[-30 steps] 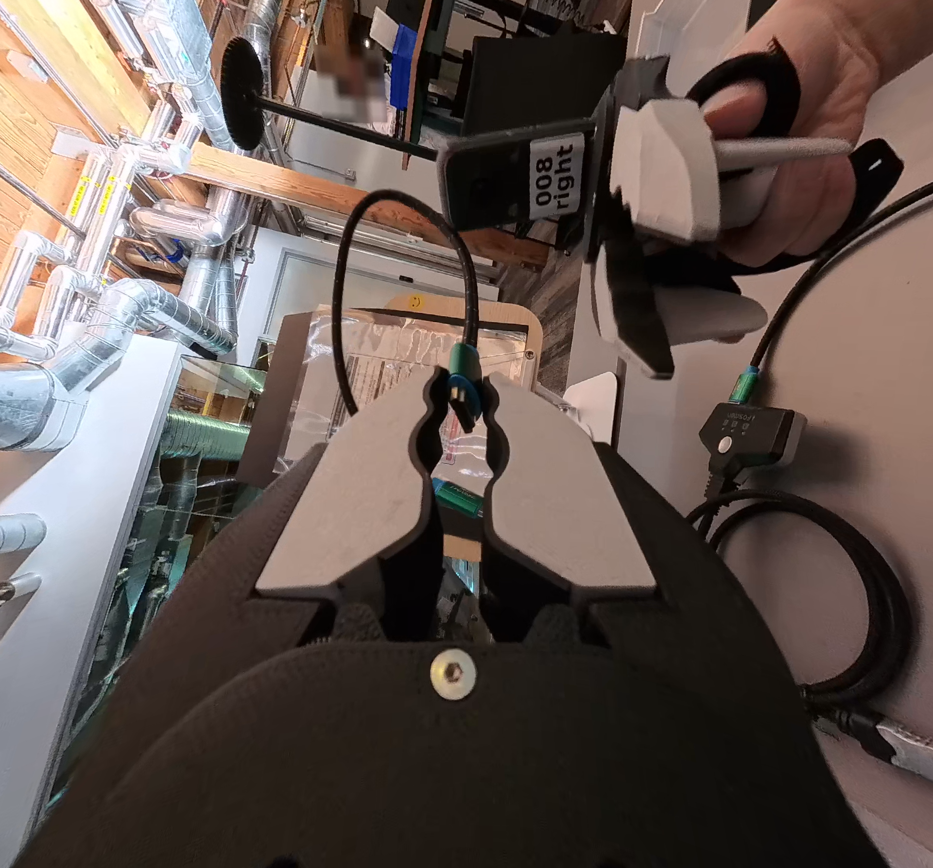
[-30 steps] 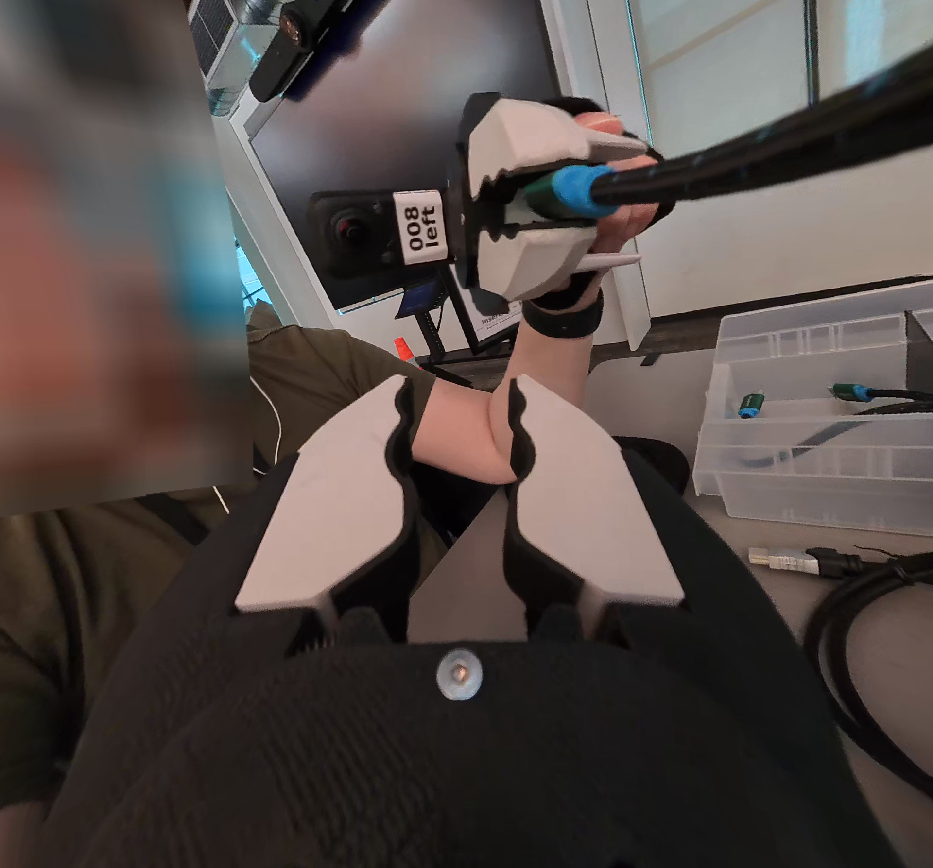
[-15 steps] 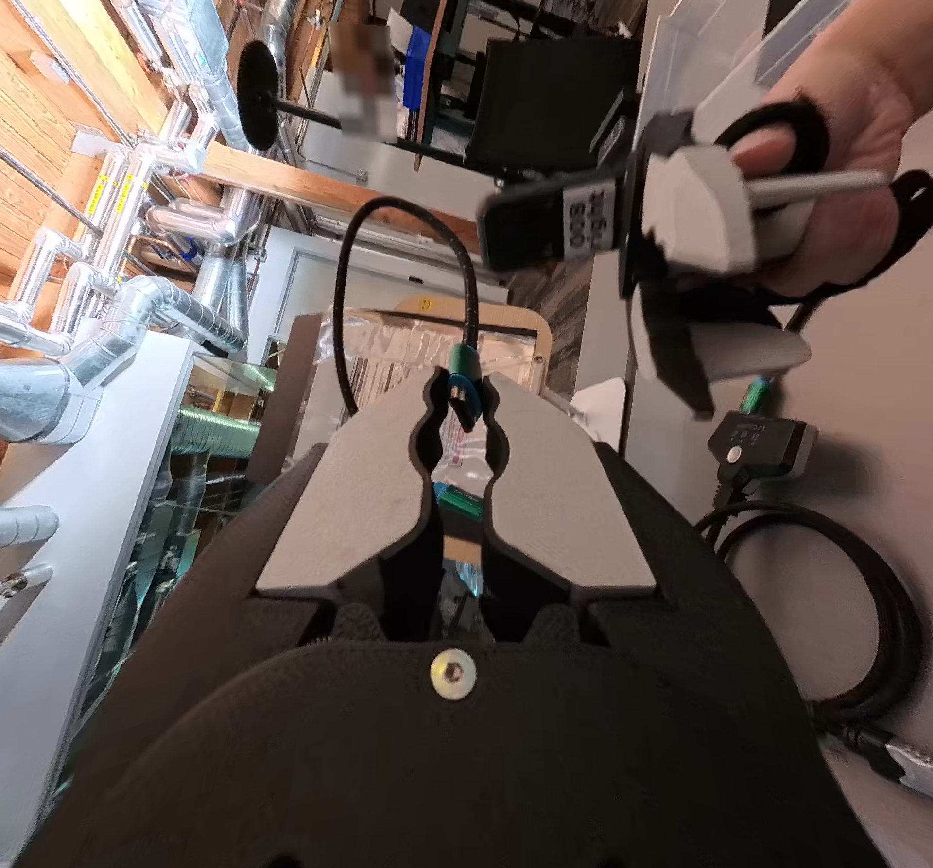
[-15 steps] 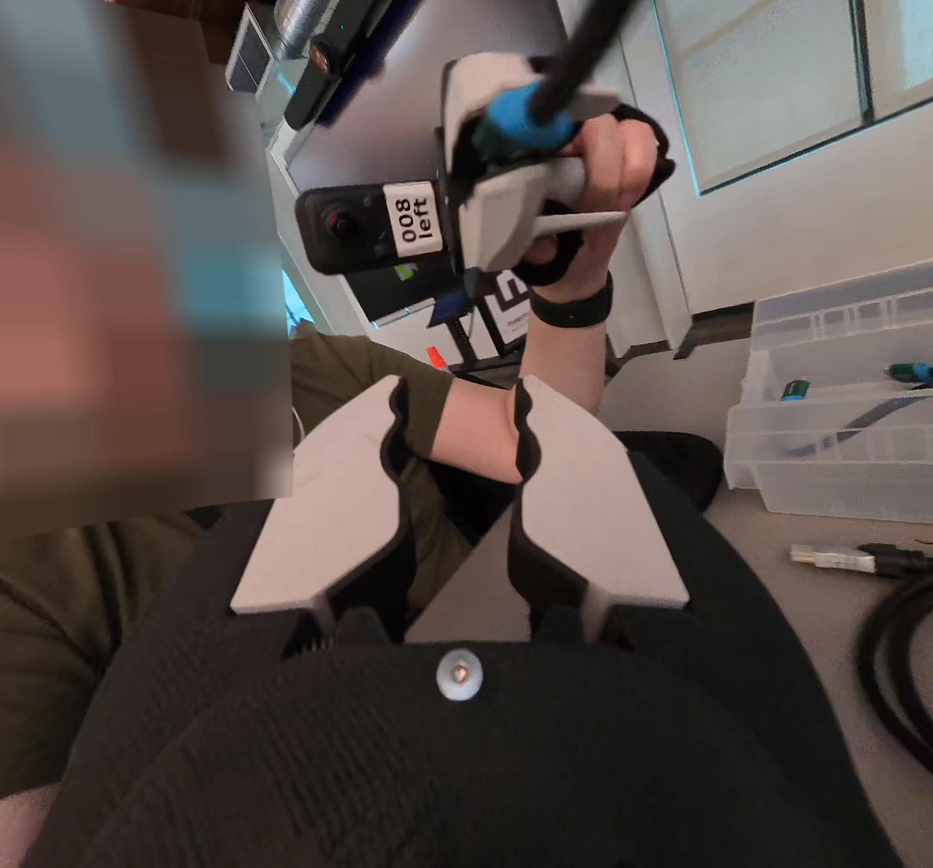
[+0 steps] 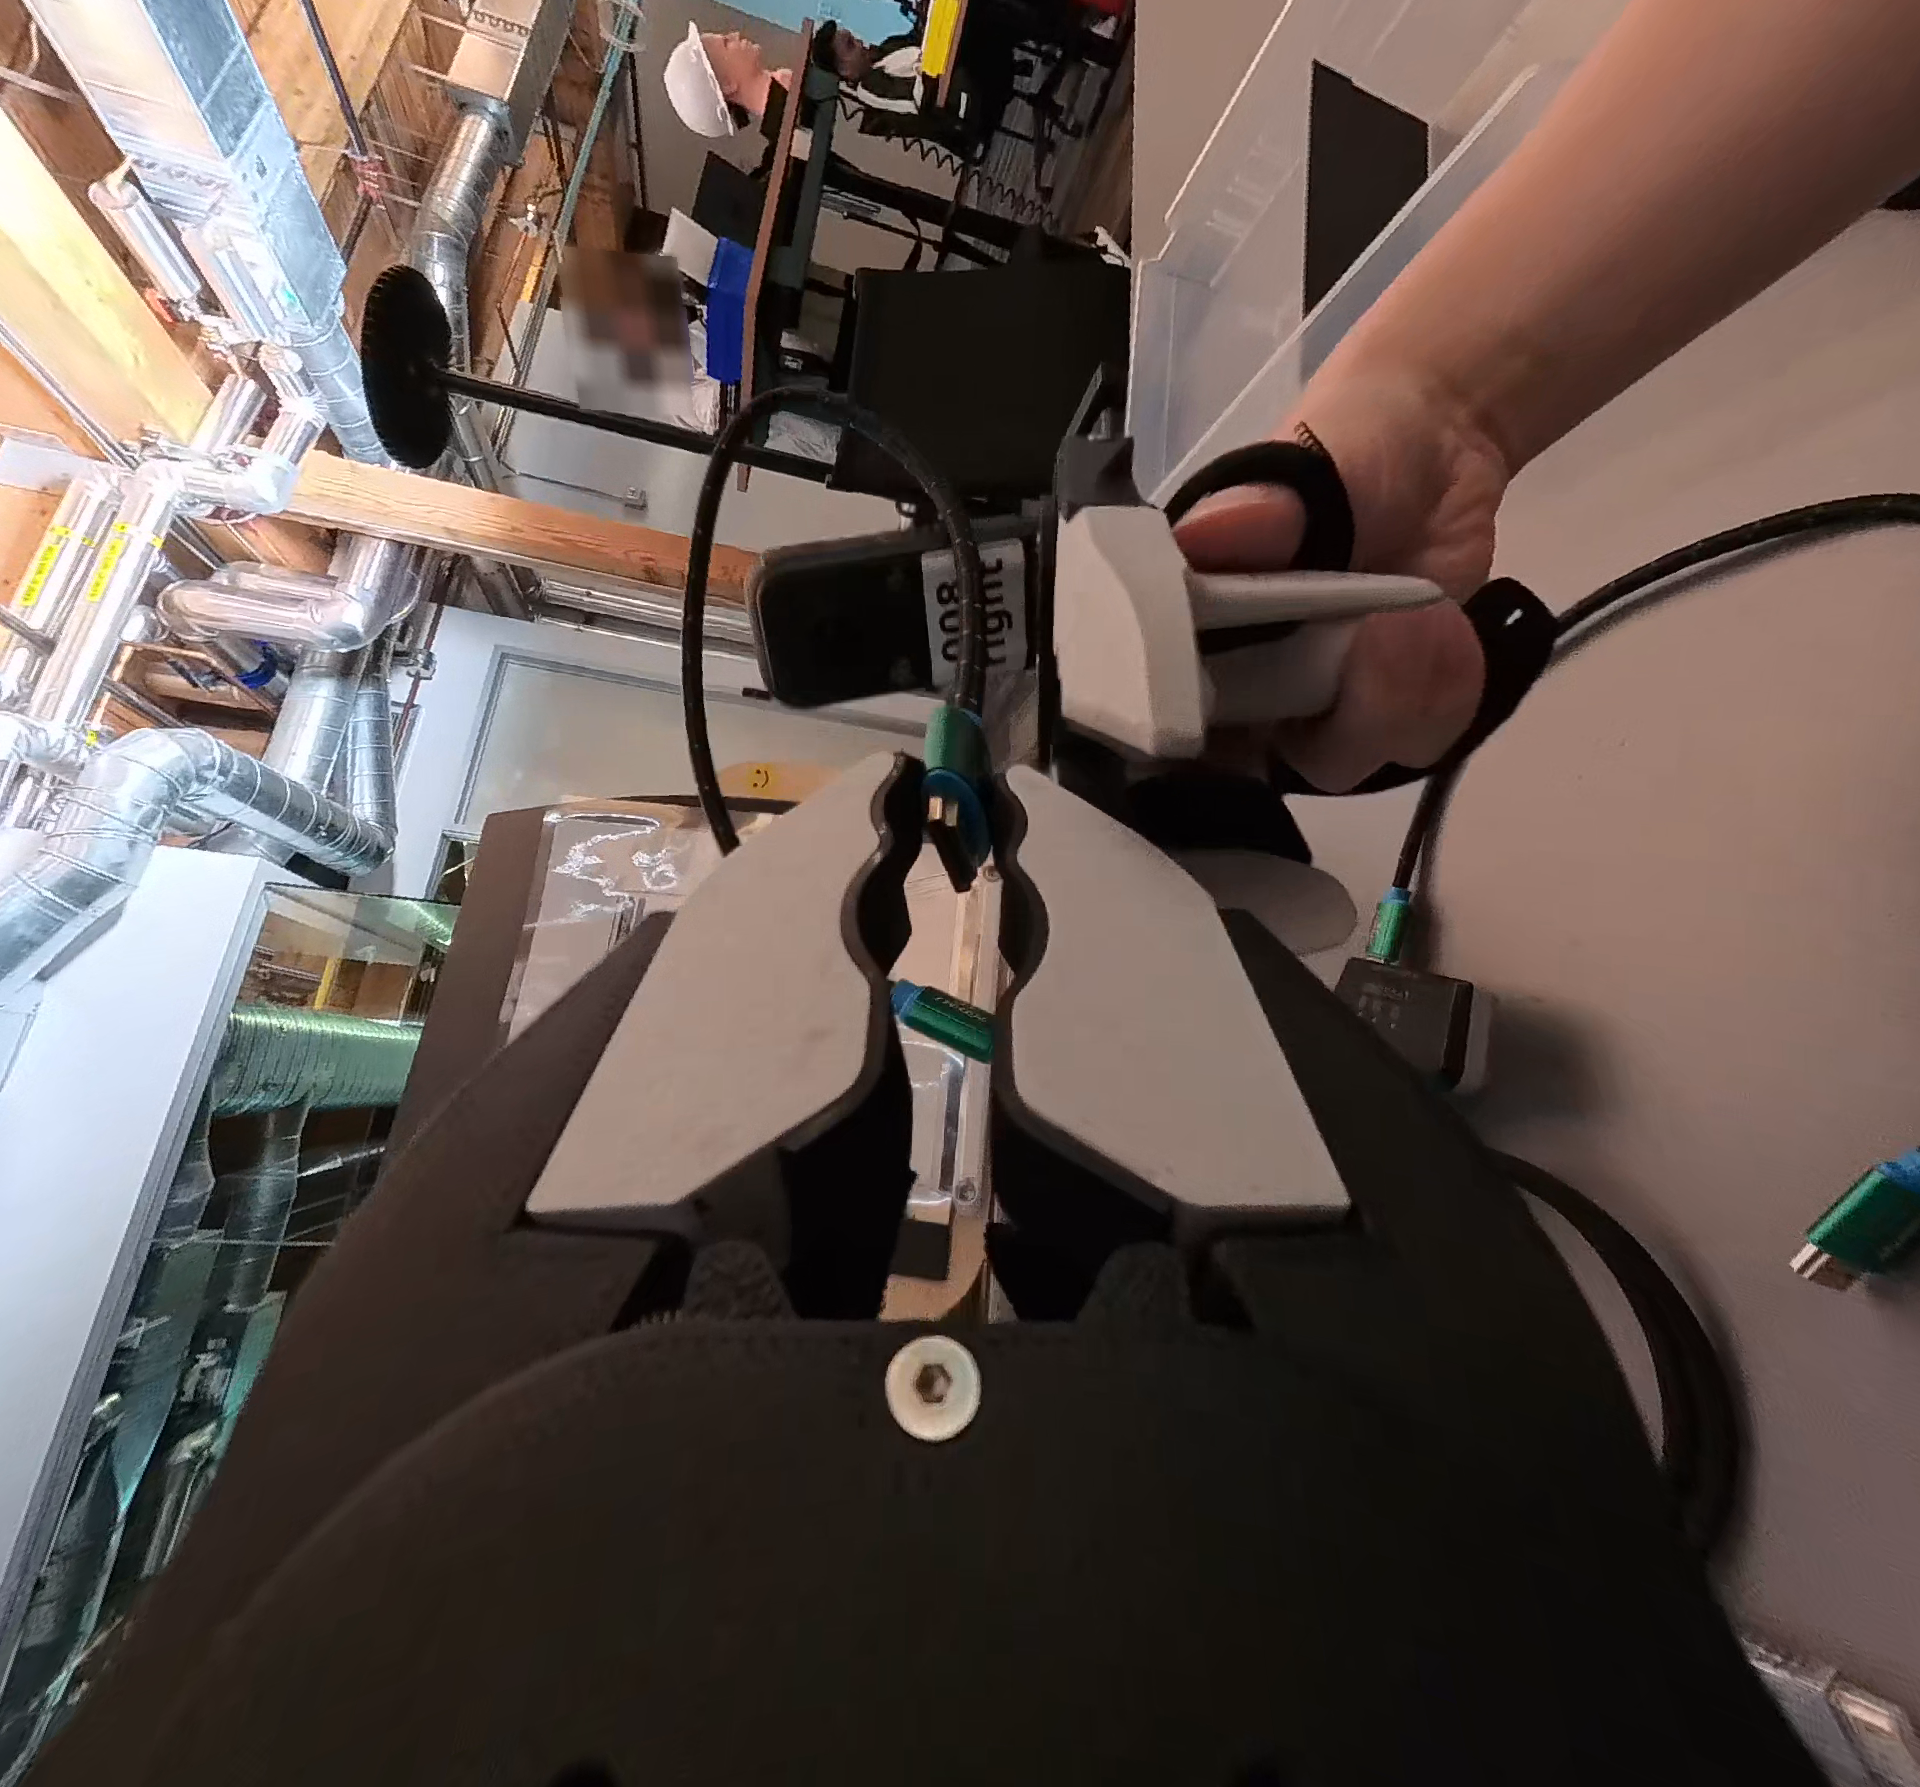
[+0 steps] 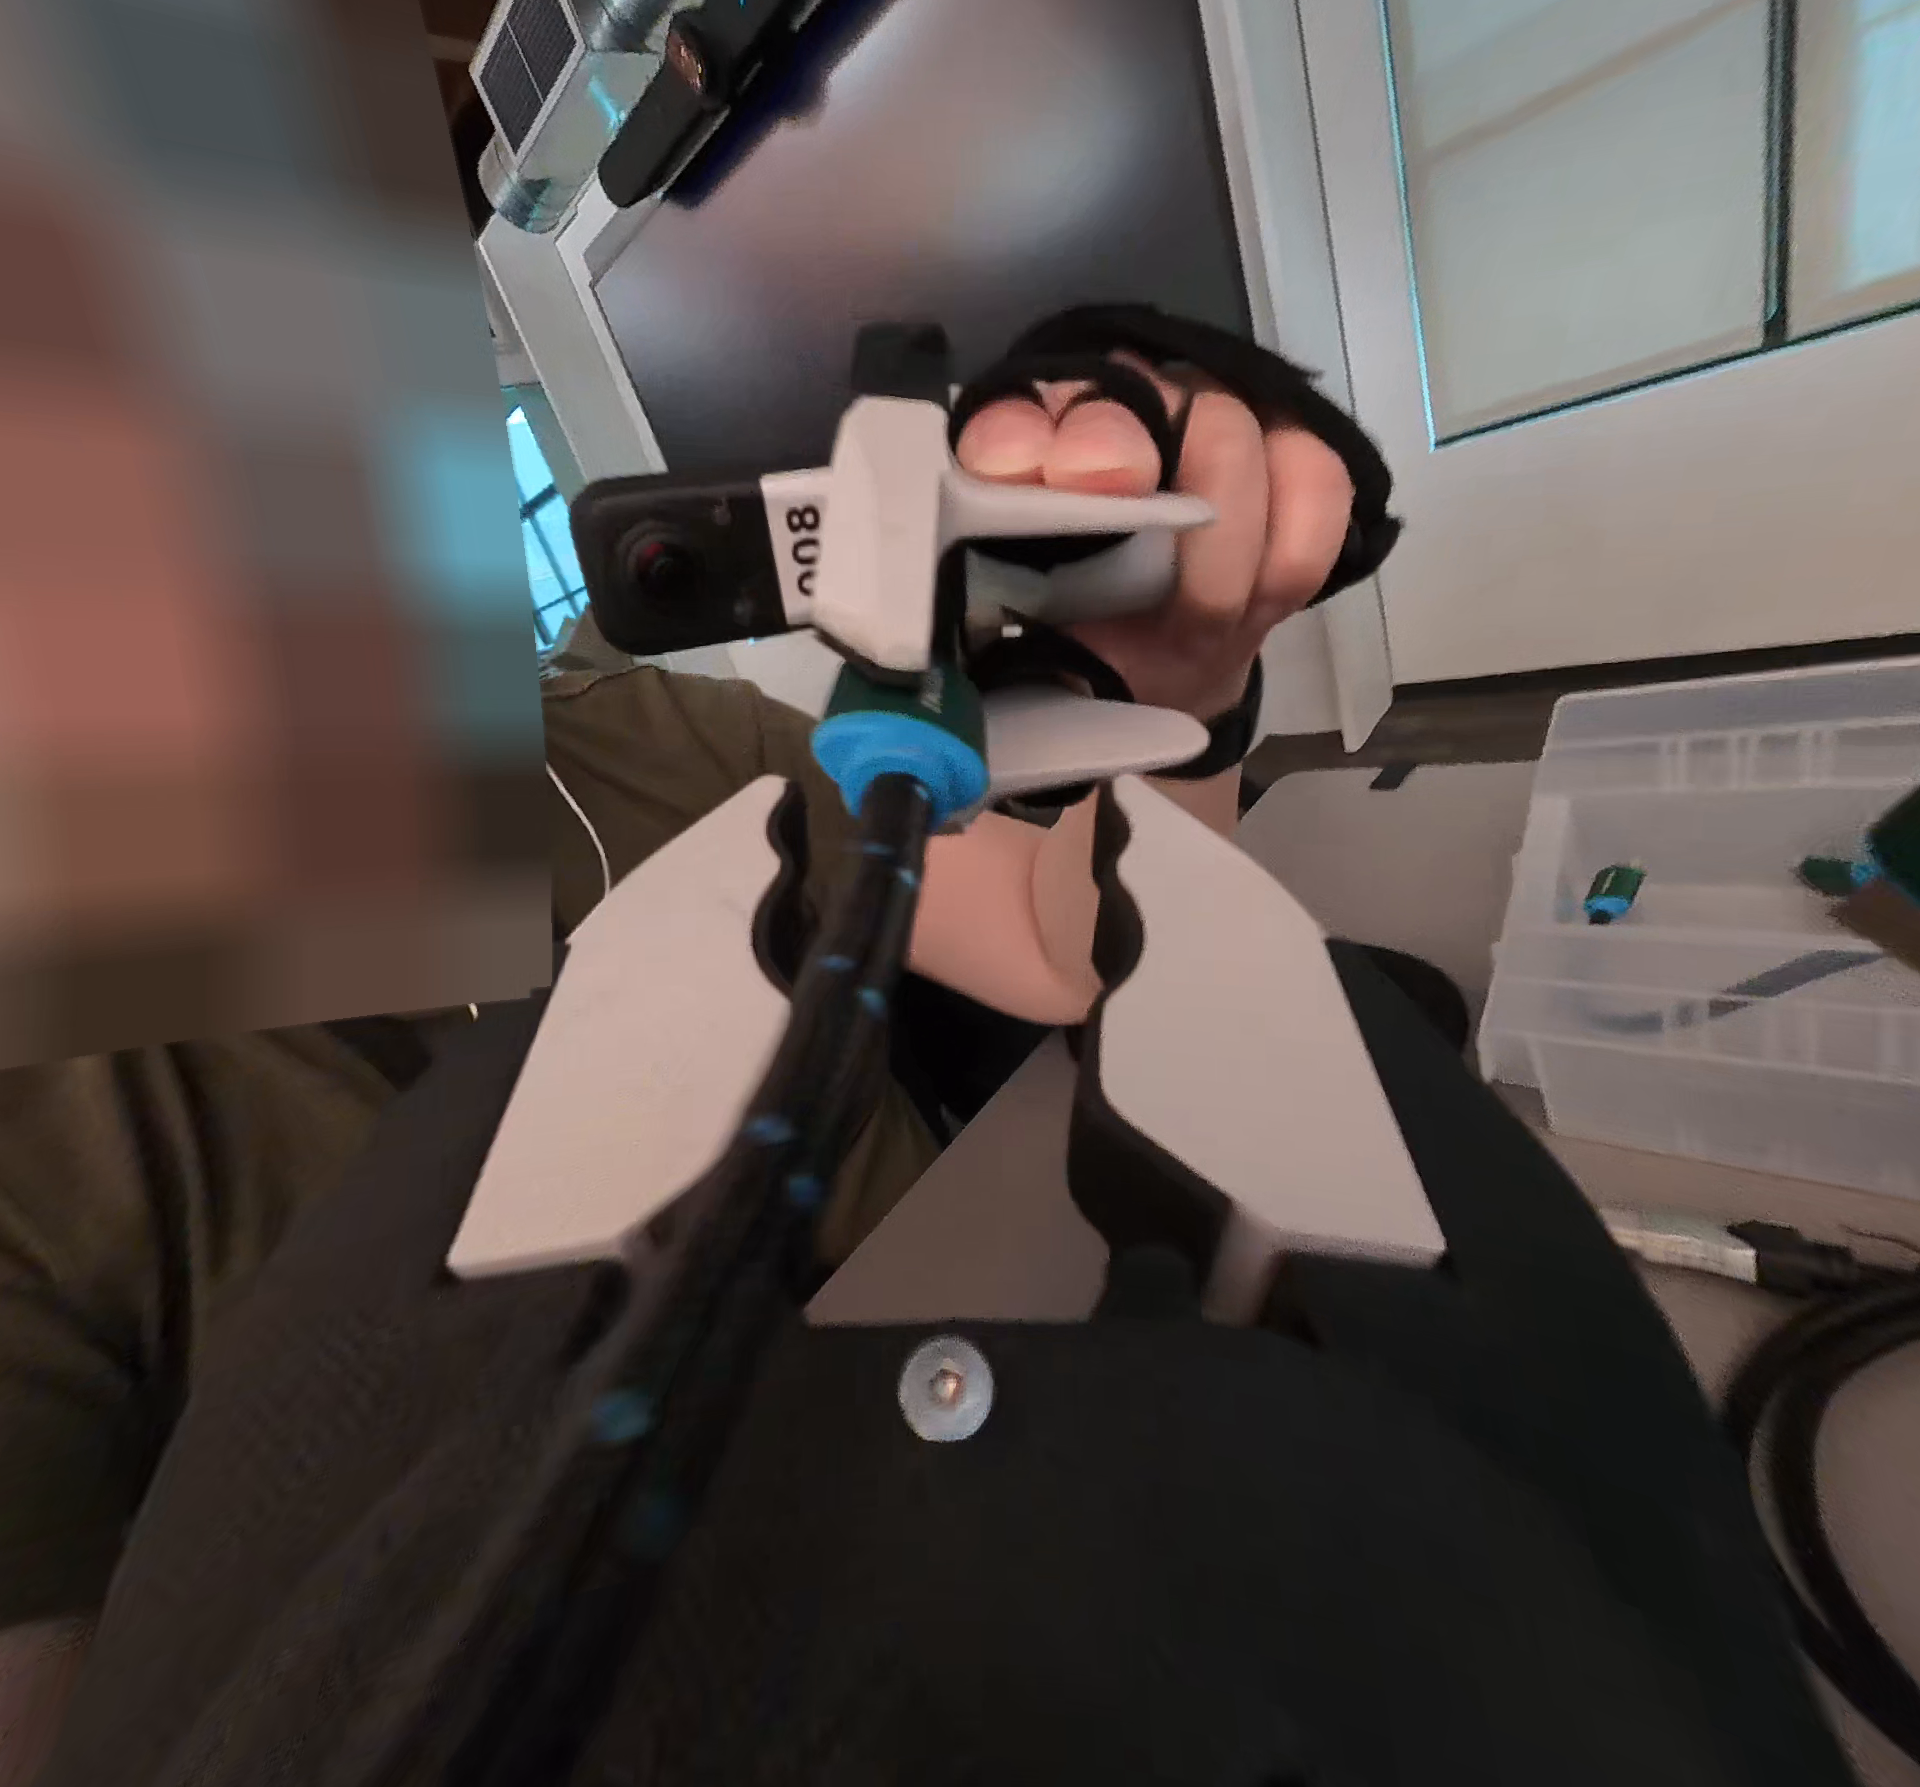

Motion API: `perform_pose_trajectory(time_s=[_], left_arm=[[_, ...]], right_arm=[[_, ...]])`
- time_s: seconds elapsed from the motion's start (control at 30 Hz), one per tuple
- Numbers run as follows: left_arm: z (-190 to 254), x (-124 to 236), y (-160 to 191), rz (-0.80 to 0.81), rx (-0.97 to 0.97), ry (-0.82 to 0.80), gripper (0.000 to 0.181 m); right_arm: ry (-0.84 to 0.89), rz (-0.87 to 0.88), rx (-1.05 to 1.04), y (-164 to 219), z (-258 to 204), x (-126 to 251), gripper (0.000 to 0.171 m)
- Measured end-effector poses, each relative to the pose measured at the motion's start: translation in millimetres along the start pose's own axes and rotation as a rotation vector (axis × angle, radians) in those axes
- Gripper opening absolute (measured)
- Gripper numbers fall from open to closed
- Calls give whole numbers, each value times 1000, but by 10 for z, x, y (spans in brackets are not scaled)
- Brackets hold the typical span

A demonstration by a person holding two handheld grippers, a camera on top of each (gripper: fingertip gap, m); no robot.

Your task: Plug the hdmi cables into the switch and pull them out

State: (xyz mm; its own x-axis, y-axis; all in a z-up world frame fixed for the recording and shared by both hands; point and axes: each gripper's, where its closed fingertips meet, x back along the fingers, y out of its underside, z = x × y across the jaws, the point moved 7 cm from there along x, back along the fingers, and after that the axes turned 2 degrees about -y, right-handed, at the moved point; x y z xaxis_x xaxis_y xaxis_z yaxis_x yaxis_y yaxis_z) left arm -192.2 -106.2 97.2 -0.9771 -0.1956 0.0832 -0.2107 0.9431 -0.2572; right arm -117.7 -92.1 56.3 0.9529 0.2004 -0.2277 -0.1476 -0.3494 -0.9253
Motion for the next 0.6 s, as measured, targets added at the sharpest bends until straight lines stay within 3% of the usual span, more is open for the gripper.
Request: perform_pose_trajectory(time_s=[0.23, 0.43, 0.6], left_arm=[[1, 10, 45, -15, 59, 56, 14], [-28, 34, 76, -19, 65, 49, 13], [-11, 51, 91, -26, 26, 55, 13]], right_arm=[[40, 39, 58, -80, -13, 111, 36], [71, 126, 111, -172, -37, 226, 31], [47, 138, 30, -168, -6, 237, 30]])
